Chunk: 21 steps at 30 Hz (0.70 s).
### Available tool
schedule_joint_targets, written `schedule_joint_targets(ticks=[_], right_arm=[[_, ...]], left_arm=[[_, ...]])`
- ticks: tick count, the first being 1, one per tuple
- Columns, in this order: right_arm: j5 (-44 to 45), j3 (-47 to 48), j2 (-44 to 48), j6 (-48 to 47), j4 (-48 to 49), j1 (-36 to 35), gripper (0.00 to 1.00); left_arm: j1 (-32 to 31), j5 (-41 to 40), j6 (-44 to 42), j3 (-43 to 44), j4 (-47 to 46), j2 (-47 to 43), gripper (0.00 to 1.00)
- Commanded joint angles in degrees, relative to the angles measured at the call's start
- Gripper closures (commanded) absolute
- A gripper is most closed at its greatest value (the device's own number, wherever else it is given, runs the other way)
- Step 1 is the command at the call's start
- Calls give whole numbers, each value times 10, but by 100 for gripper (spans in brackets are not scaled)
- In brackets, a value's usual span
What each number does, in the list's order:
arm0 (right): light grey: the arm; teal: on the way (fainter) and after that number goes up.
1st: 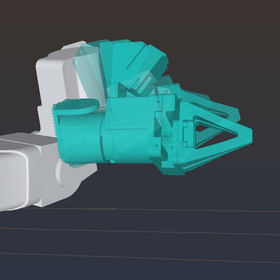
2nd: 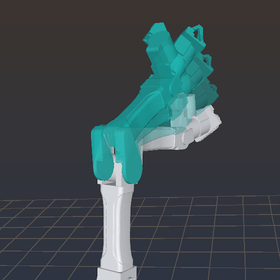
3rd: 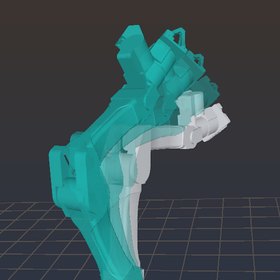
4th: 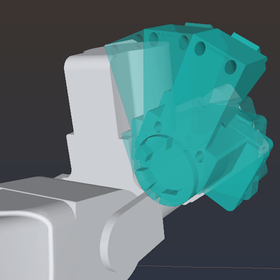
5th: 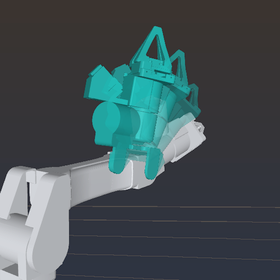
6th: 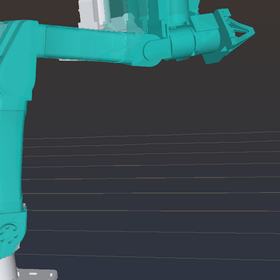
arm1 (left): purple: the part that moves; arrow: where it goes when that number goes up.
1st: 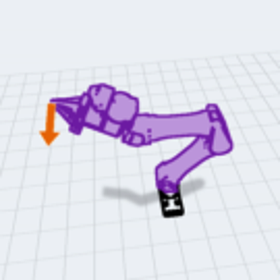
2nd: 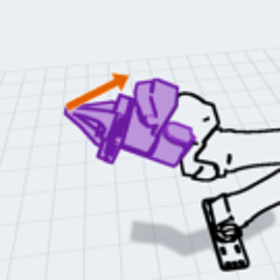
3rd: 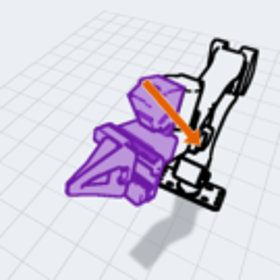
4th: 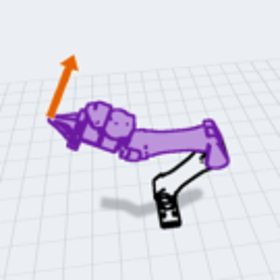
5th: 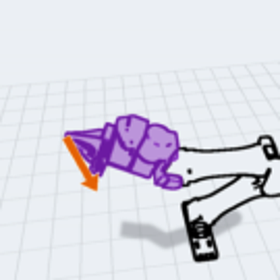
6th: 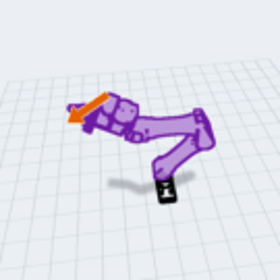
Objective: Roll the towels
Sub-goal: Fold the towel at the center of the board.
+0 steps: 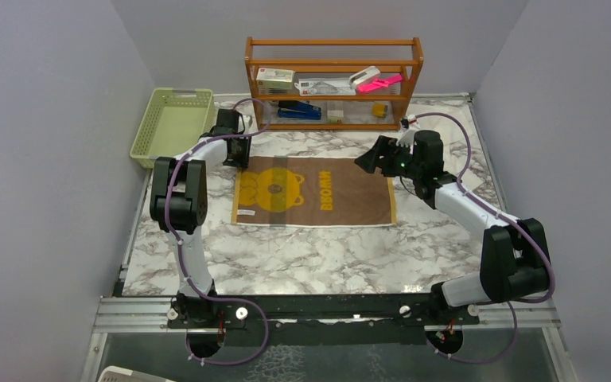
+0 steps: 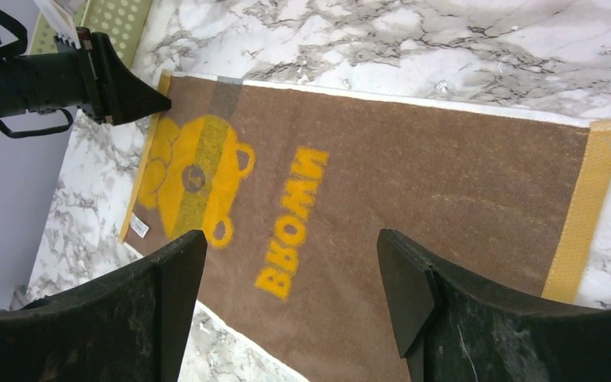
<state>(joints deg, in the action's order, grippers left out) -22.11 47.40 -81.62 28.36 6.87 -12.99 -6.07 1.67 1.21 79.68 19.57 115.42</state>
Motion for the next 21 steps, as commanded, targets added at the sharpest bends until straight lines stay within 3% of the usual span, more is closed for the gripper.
schedule_joint_targets(ticks=[1, 5, 9, 15, 18, 21], right_arm=[[-33, 2, 14, 9, 14, 3, 20], [-31, -7, 19, 13, 20, 3, 20], [-41, -9, 23, 15, 18, 3, 20], [-36, -22, 45, 12, 10, 3, 20], [-28, -30, 53, 9, 8, 3, 20], [-22, -35, 56, 7, 10, 3, 20]], left_arm=[[3, 29, -31, -13, -14, -9, 68], [4, 89, -65, -74, -106, -5, 69], [9, 91, -26, -117, -191, 1, 69], [9, 64, 23, -116, -211, -36, 64], [9, 61, 8, -113, -196, -53, 59], [11, 100, -4, -106, -181, -55, 59]])
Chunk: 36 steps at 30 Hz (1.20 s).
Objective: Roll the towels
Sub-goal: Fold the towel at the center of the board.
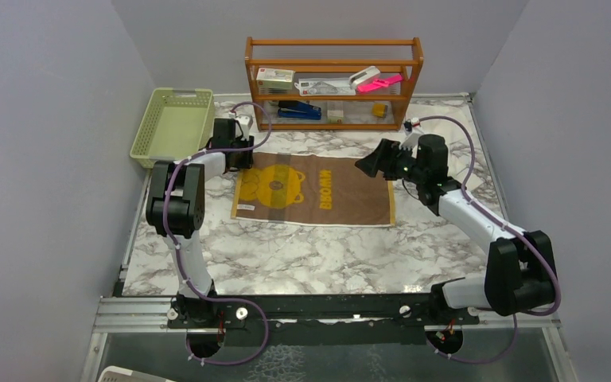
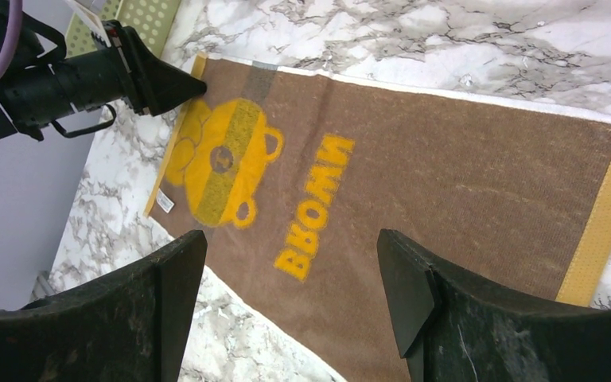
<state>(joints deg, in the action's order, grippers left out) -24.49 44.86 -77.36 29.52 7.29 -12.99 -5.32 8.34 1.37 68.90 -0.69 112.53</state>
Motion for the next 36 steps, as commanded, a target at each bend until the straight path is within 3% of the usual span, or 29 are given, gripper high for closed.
schedule_joint_targets(ticks=[1, 9, 19, 26, 36], right_arm=[[-2, -9, 11, -4, 8, 3, 20], [-13, 1, -12, -2, 12, 3, 20], [-8, 8, -45, -5, 24, 3, 20], [17, 22, -71, -10, 19, 3, 20], [40, 62, -99, -26, -17, 2, 20]], left_arm=[[3, 50, -6, 3, 22, -26, 59], [3, 80, 8, -21, -1, -30, 62], [10, 10, -35, -35, 12, -53, 61], [25, 11, -32, -8, 42, -32, 60], [31, 26, -23, 25, 79, -13, 90]])
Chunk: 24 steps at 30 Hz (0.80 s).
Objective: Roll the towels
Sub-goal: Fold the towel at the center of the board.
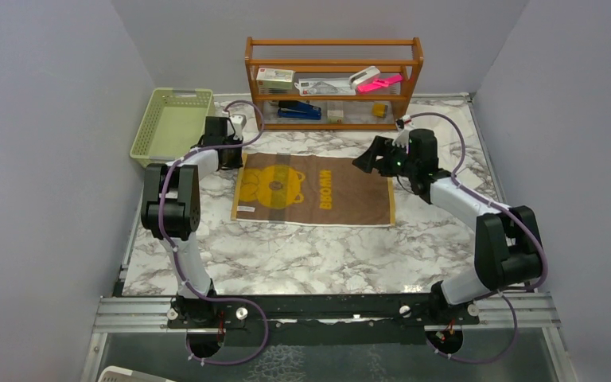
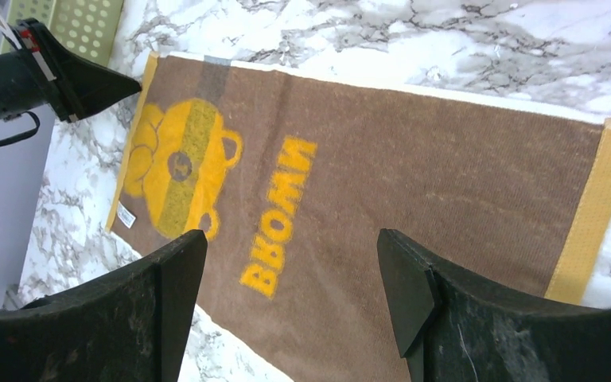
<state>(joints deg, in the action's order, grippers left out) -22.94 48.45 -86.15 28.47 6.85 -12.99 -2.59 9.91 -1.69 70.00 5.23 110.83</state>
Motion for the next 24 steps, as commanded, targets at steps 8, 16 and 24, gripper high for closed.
schedule_joint_targets(ticks=[8, 16, 24], right_arm=[[59, 44, -40, -34, -20, 3, 20], [89, 92, -84, -46, -53, 3, 20], [133, 129, -144, -61, -47, 9, 19]], left_arm=[[3, -7, 24, 40, 61, -33, 100], [3, -33, 44, 44, 75, -48, 100], [4, -35, 56, 63, 88, -44, 100]])
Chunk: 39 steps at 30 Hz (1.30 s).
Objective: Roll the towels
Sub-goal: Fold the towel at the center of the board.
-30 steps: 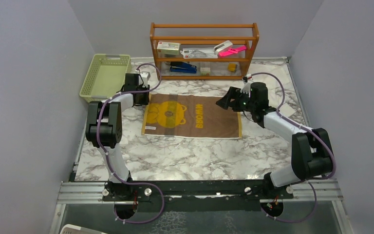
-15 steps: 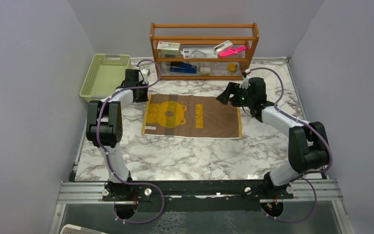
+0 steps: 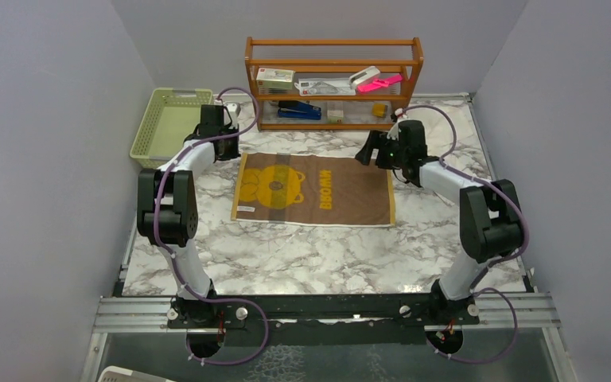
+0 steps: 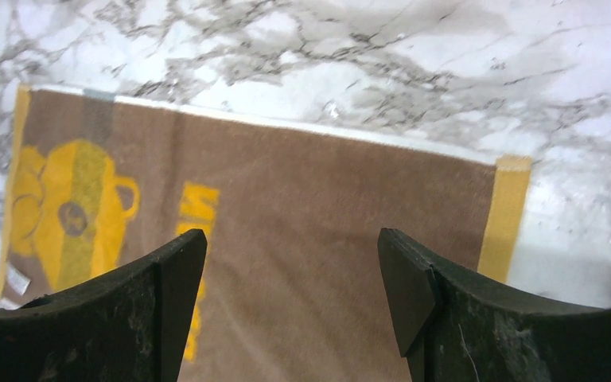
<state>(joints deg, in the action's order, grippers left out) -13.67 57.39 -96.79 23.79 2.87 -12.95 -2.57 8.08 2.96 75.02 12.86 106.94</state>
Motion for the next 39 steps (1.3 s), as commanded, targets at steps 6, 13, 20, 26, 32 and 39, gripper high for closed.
schedule_joint_targets(ticks=[6, 13, 20, 26, 32, 39], right_arm=[[133, 127, -100, -53, -64, 13, 20], [175, 141, -117, -71, -99, 18, 25], [175, 149, -146, -71, -121, 38, 30], [183, 154, -165, -73, -127, 42, 35], [191, 163, -188, -77, -131, 42, 45], [218, 178, -205, -95, -146, 41, 52]], left_arm=[[3, -41, 3, 15, 17, 20, 100], [3, -56, 4, 26, 18, 45, 83], [2, -39, 4, 18, 15, 54, 66], [0, -36, 6, 23, 15, 67, 59], [0, -42, 5, 25, 17, 69, 58], [0, -47, 6, 28, 20, 69, 58]])
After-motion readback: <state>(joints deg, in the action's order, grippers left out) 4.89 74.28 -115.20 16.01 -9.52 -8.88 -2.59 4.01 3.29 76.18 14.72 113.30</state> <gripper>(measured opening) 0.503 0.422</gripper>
